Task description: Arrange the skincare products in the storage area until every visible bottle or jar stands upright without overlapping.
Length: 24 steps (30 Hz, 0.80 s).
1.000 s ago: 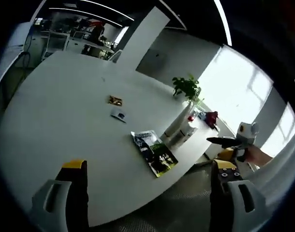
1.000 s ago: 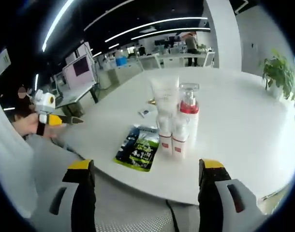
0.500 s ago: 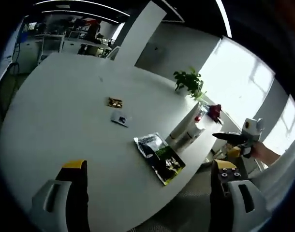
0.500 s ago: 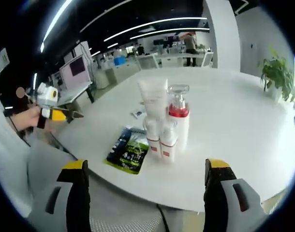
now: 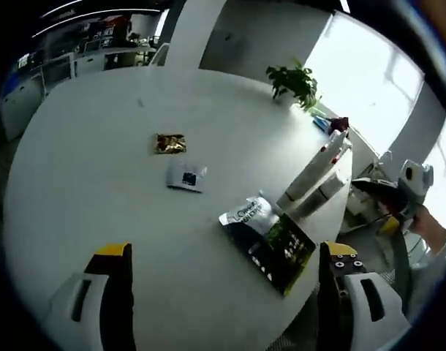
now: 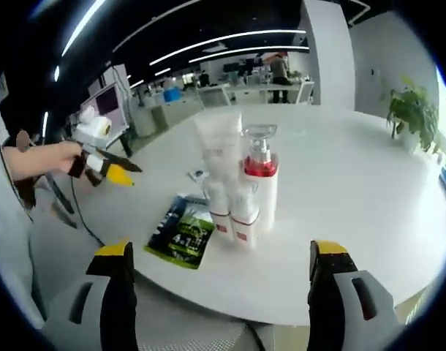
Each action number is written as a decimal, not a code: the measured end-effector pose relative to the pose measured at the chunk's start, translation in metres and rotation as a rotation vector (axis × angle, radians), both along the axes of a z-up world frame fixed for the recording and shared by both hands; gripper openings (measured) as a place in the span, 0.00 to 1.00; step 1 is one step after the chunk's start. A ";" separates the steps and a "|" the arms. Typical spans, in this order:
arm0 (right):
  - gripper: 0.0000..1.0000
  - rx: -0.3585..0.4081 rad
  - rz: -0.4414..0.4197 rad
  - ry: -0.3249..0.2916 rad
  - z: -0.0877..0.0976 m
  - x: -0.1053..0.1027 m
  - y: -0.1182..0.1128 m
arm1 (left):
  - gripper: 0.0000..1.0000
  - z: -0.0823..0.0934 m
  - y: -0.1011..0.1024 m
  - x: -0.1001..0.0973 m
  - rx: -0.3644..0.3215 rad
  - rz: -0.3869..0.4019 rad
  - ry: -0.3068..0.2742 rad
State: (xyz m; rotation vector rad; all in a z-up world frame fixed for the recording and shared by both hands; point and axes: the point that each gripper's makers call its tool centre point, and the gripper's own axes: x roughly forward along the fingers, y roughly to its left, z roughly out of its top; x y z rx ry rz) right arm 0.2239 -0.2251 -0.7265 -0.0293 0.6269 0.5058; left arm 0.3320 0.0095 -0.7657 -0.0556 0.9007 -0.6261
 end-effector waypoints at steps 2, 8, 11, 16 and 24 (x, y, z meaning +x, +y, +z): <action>0.94 -0.006 0.008 0.007 -0.002 -0.001 0.001 | 0.99 -0.007 0.000 0.012 0.031 0.003 0.011; 0.91 -0.013 0.009 0.022 -0.003 -0.003 0.000 | 0.92 -0.026 -0.014 0.047 0.091 -0.012 0.051; 0.90 0.007 -0.007 0.027 -0.002 -0.003 -0.004 | 0.91 -0.040 -0.020 0.061 0.163 -0.052 0.095; 0.88 0.008 -0.012 0.024 -0.003 -0.003 -0.004 | 0.88 -0.052 -0.032 0.078 0.225 -0.094 0.112; 0.87 -0.009 -0.012 0.020 -0.003 -0.003 -0.005 | 0.81 -0.062 -0.034 0.094 0.310 -0.104 0.140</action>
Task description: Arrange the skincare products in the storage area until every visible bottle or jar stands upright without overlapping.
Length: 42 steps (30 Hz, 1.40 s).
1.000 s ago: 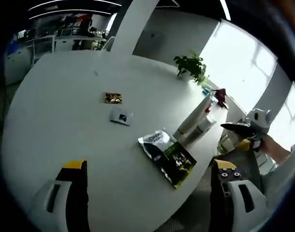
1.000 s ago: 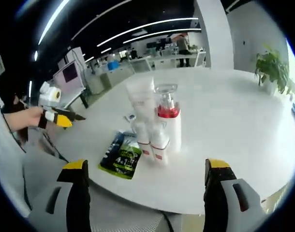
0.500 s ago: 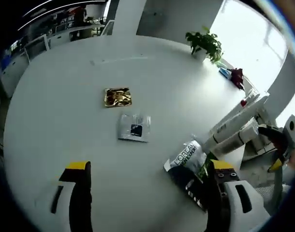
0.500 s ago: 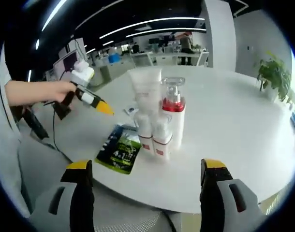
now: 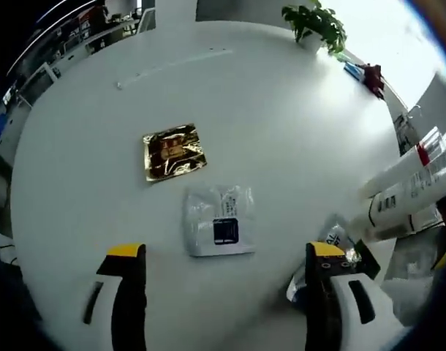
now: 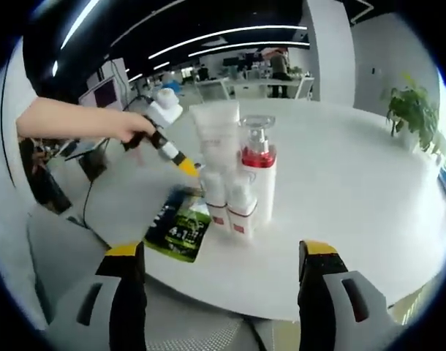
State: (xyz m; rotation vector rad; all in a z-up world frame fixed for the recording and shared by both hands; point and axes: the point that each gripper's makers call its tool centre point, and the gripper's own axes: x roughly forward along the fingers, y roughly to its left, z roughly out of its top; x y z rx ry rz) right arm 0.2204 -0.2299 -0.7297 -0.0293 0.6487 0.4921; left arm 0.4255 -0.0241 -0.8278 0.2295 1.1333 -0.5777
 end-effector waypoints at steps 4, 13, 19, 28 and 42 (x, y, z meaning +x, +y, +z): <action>0.86 0.034 -0.023 -0.006 0.004 0.001 -0.003 | 0.74 0.000 -0.003 0.012 0.026 -0.019 -0.003; 0.85 0.039 -0.027 -0.005 0.002 0.002 -0.004 | 0.62 -0.002 -0.002 0.024 0.143 -0.077 -0.044; 0.85 0.048 -0.028 0.001 0.001 0.002 -0.004 | 0.58 -0.001 -0.001 0.027 0.136 -0.073 -0.056; 0.84 0.051 -0.029 0.004 0.001 0.002 -0.004 | 0.44 0.000 0.001 0.028 0.130 -0.092 -0.053; 0.84 0.161 -0.076 0.016 0.005 0.005 -0.010 | 0.44 0.032 0.016 0.008 0.153 -0.247 -0.107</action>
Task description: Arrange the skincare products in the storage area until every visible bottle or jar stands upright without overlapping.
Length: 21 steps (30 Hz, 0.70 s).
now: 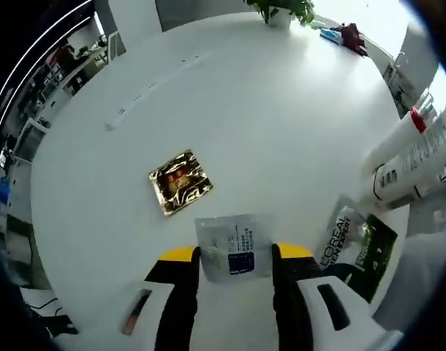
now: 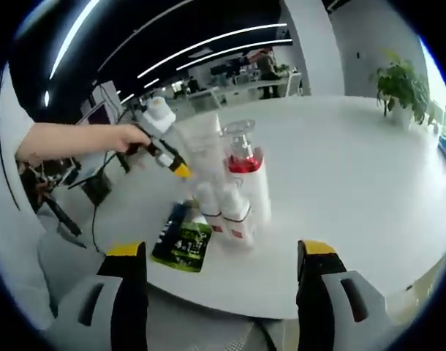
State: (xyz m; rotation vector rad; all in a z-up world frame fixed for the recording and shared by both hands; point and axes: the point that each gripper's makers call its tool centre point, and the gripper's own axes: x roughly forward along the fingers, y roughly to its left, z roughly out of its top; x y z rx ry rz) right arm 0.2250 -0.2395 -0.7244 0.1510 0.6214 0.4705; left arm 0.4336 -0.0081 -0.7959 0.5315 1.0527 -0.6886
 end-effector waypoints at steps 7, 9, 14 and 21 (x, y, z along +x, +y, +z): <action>0.84 -0.117 0.056 0.011 -0.009 -0.003 0.006 | 0.44 0.009 0.011 -0.024 0.060 -0.194 0.026; 0.84 -0.134 0.068 0.013 -0.010 -0.005 0.008 | 0.44 0.012 0.015 -0.039 0.078 -0.234 0.038; 0.85 -0.148 0.077 0.025 -0.012 -0.006 0.008 | 0.44 0.011 0.025 -0.069 0.121 -0.336 0.064; 0.85 -0.185 0.104 0.032 -0.014 -0.010 0.011 | 0.44 0.006 0.026 -0.117 0.113 -0.441 0.107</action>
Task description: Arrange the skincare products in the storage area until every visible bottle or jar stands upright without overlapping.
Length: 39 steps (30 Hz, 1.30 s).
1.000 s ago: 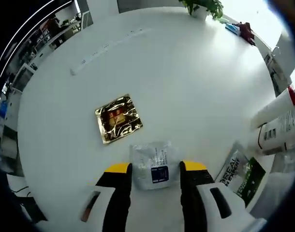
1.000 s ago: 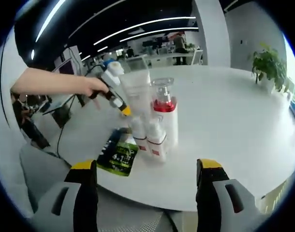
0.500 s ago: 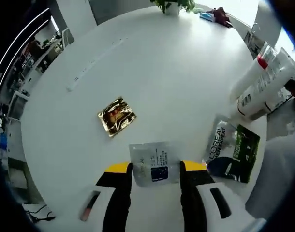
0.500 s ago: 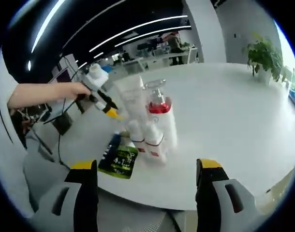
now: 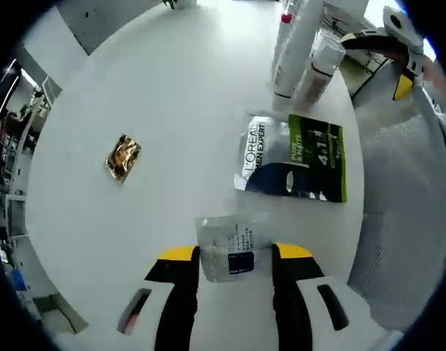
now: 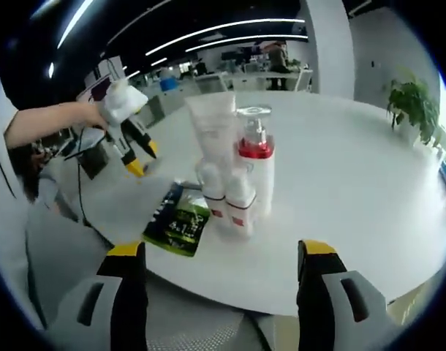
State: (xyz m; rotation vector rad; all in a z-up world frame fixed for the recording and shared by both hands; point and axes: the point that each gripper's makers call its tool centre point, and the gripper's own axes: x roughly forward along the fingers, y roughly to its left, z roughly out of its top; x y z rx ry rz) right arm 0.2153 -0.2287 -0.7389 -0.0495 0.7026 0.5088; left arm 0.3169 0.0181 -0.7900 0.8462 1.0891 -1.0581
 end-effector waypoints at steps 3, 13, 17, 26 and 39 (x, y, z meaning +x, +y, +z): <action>0.85 -0.025 0.018 0.002 -0.002 -0.001 0.002 | 0.44 -0.005 -0.001 -0.014 -0.003 -0.007 0.007; 0.85 -0.060 0.045 0.019 -0.008 -0.003 -0.001 | 0.44 -0.031 -0.007 -0.051 0.003 -0.062 0.028; 0.85 -0.075 0.058 0.025 -0.010 -0.004 0.001 | 0.44 -0.035 -0.014 -0.069 0.004 -0.096 0.054; 0.85 -0.085 0.063 0.030 -0.012 -0.004 0.000 | 0.44 -0.040 -0.024 -0.078 -0.005 -0.109 0.079; 0.85 -0.091 0.070 0.039 -0.014 -0.005 0.001 | 0.44 -0.045 -0.025 -0.074 -0.001 -0.166 0.068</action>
